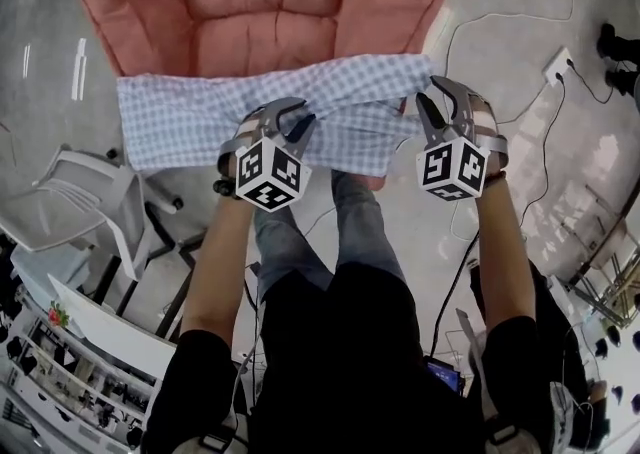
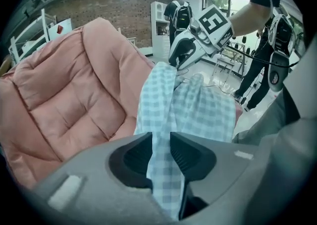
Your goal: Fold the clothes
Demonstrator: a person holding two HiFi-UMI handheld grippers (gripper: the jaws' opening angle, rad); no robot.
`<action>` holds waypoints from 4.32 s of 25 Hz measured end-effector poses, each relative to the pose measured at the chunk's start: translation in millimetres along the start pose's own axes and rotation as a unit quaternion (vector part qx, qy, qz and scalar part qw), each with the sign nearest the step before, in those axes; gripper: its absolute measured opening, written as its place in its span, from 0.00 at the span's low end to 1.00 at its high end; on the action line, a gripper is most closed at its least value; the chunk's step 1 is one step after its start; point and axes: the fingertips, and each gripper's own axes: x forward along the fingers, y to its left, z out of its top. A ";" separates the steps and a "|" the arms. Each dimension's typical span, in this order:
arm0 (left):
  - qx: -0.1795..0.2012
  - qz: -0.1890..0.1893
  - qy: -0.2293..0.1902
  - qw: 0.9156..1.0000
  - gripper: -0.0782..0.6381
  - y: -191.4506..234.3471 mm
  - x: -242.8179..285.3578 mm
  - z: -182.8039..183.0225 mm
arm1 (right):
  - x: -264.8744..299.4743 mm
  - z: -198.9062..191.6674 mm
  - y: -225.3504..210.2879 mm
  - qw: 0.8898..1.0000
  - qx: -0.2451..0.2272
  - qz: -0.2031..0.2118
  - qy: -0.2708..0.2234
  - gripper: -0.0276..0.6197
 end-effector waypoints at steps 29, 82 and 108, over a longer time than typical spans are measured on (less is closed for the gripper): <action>0.034 -0.006 -0.030 0.999 0.13 30.7 -89.7 60.2 | -96.8 46.6 -61.0 0.991 0.017 -0.135 -0.008 0.06; 0.035 -0.112 0.044 0.992 0.27 -127.0 -28.9 -88.6 | -78.3 -39.6 164.3 0.982 0.176 -0.043 0.047 0.35; -0.056 -0.026 0.019 0.998 0.27 -49.5 -94.4 -5.2 | -87.3 23.0 60.1 0.969 0.241 0.016 -0.058 0.33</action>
